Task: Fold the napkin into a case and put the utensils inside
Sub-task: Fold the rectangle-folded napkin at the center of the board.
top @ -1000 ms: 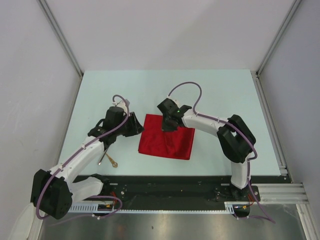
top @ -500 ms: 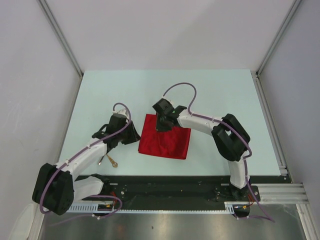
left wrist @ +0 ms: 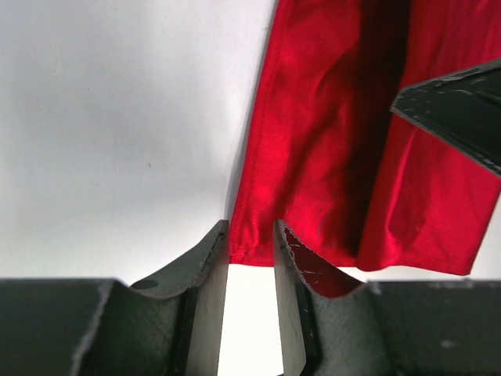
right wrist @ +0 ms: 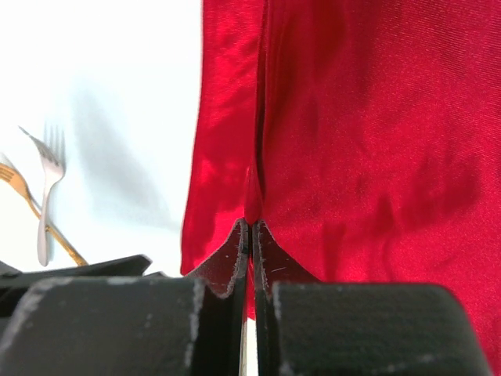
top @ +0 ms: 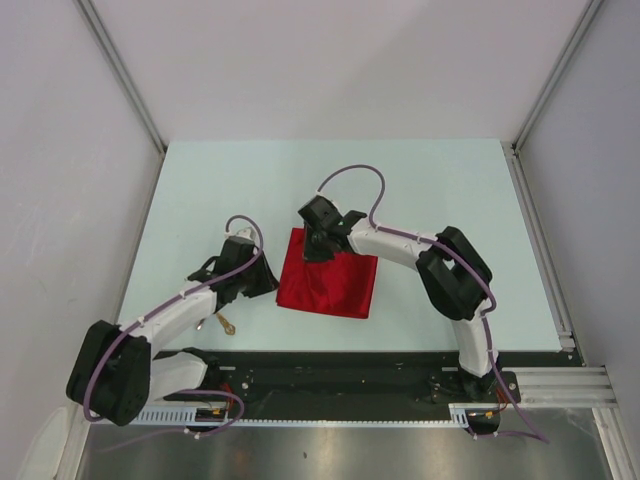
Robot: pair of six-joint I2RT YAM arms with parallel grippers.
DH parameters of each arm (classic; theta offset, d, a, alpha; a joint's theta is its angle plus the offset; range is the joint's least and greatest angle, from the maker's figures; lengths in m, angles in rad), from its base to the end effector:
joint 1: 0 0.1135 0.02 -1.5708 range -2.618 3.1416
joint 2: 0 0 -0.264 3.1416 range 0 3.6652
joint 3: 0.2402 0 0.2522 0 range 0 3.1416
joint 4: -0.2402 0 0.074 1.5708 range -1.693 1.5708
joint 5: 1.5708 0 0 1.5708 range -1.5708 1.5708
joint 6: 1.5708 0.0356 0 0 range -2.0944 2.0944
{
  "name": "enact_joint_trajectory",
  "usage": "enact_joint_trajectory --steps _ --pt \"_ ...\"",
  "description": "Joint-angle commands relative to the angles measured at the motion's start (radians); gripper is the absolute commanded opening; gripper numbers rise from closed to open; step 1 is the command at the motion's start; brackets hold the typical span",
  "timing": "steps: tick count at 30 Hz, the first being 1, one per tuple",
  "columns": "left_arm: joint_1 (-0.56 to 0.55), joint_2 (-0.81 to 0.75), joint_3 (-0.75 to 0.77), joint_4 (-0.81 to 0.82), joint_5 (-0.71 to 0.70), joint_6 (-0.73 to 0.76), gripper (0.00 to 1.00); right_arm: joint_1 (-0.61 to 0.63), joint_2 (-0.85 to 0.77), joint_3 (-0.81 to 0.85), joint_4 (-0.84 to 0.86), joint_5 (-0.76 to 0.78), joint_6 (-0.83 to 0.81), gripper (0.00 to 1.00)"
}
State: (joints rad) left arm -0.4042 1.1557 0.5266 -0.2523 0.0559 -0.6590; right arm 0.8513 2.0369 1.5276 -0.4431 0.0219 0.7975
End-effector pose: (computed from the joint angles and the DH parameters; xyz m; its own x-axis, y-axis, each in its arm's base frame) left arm 0.1983 -0.0870 0.1749 -0.8213 -0.3136 -0.4765 -0.0981 0.9005 -0.4236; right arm 0.2940 0.3344 0.1930 -0.9072 0.0503 -0.4177 -0.1351 0.9054 0.4024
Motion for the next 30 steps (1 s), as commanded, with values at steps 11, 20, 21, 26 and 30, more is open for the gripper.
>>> enact_joint_trajectory --steps 11,20,21,26,30 --pt "0.005 0.065 -0.054 0.108 0.010 -0.039 0.33 0.019 0.060 0.097 0.021 -0.048 0.008 0.00" --pt "0.004 0.061 -0.057 0.107 0.012 -0.037 0.32 0.020 0.086 0.114 0.027 -0.062 0.019 0.00" --pt "0.004 0.059 -0.057 0.107 0.013 -0.039 0.32 0.020 0.088 0.114 0.030 -0.062 0.019 0.00" --pt "0.004 0.055 -0.062 0.108 0.010 -0.040 0.33 0.019 0.098 0.129 0.037 -0.074 0.025 0.00" --pt "0.004 0.059 -0.069 0.111 0.013 -0.042 0.32 0.019 0.105 0.135 0.034 -0.079 0.032 0.00"
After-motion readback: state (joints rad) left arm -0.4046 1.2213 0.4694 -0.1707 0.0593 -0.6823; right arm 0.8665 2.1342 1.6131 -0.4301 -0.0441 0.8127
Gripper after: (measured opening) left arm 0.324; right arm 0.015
